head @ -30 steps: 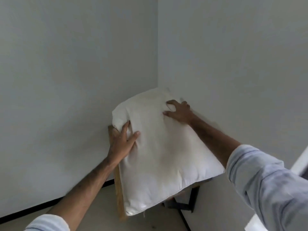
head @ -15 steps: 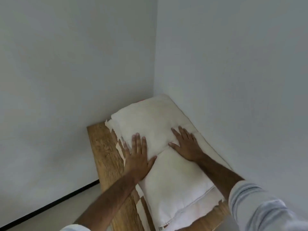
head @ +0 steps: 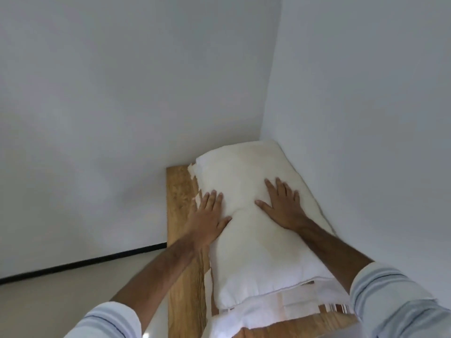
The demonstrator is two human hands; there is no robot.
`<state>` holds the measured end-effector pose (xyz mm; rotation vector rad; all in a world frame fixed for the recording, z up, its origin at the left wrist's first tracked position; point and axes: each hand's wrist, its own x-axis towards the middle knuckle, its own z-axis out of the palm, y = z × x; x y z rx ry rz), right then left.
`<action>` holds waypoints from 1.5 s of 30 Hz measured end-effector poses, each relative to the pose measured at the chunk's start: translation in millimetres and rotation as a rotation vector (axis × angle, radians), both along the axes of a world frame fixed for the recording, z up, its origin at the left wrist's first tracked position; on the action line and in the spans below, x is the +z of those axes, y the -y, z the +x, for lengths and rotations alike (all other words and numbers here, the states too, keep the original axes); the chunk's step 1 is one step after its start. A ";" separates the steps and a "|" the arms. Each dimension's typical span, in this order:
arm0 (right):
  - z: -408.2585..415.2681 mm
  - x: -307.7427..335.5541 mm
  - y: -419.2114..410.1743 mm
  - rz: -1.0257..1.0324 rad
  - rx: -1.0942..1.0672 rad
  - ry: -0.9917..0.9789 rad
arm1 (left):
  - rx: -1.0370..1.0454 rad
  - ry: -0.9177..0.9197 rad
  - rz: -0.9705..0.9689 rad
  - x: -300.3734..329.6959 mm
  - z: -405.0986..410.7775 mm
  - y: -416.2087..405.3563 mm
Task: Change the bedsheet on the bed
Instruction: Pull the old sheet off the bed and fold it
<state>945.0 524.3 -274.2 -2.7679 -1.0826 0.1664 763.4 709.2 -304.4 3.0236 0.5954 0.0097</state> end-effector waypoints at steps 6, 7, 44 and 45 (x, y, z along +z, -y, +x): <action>-116.4 25.8 -54.5 0.103 0.647 0.081 | 0.314 -0.011 -0.030 14.2 -145.1 27.4; -143.3 24.5 -63.1 0.092 0.726 0.081 | 0.370 -0.031 -0.038 13.5 -172.8 34.1; -1359.2 -36.2 519.6 0.010 2.947 0.221 | 2.548 -0.166 -0.045 -27.7 -1129.3 976.3; -1381.5 -41.6 540.5 -0.010 2.978 0.223 | 2.581 -0.160 -0.060 -30.4 -1142.1 994.2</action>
